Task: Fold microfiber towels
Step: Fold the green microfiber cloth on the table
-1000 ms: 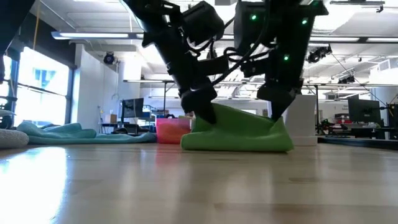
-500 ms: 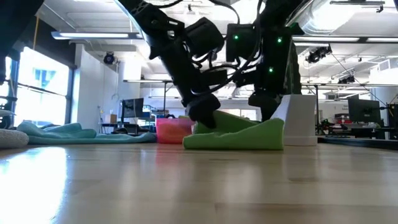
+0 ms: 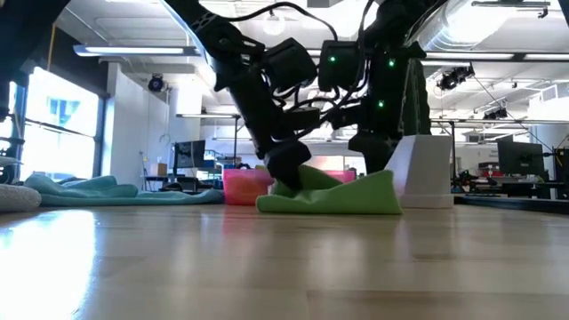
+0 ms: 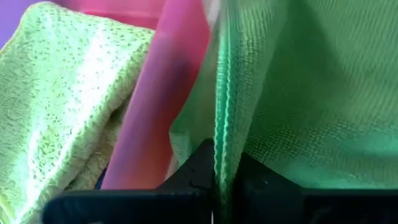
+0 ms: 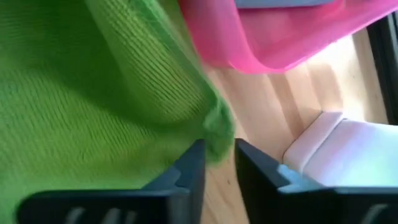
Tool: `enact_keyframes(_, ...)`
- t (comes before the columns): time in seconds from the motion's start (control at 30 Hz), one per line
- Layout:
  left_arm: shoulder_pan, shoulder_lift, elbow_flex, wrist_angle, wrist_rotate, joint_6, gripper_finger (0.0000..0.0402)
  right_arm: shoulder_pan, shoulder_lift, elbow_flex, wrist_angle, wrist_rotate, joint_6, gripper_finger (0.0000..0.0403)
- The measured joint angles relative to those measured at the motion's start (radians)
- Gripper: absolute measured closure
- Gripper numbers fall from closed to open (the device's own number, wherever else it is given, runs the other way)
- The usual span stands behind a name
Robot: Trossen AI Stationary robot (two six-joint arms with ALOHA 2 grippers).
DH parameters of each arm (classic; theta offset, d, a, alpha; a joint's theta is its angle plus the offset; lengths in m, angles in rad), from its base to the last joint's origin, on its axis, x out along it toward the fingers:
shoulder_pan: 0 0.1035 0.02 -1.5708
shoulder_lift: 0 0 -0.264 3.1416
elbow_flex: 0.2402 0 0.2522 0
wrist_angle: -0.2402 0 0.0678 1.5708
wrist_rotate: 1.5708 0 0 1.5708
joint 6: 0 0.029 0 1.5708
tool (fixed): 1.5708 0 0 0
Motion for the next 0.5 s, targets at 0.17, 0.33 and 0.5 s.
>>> enact_keyframes(0.17, 0.0, 0.011, 0.0, -0.027, -0.05, 0.003, 0.0337, 0.002, -0.016, 0.008, -0.064, 0.032, 0.047, 0.0263)
enact_keyframes(0.33, 0.0, 0.011, 0.009, -0.031, -0.169, 0.022, 0.0277, 0.032, -0.056, 0.02, -0.053, -0.07, 0.085, 0.026)
enact_keyframes(0.5, -0.01, 0.008, 0.023, -0.029, -0.161, 0.084, 0.0237, 0.085, -0.053, 0.007, 0.061, -0.145, 0.081, 0.0273)
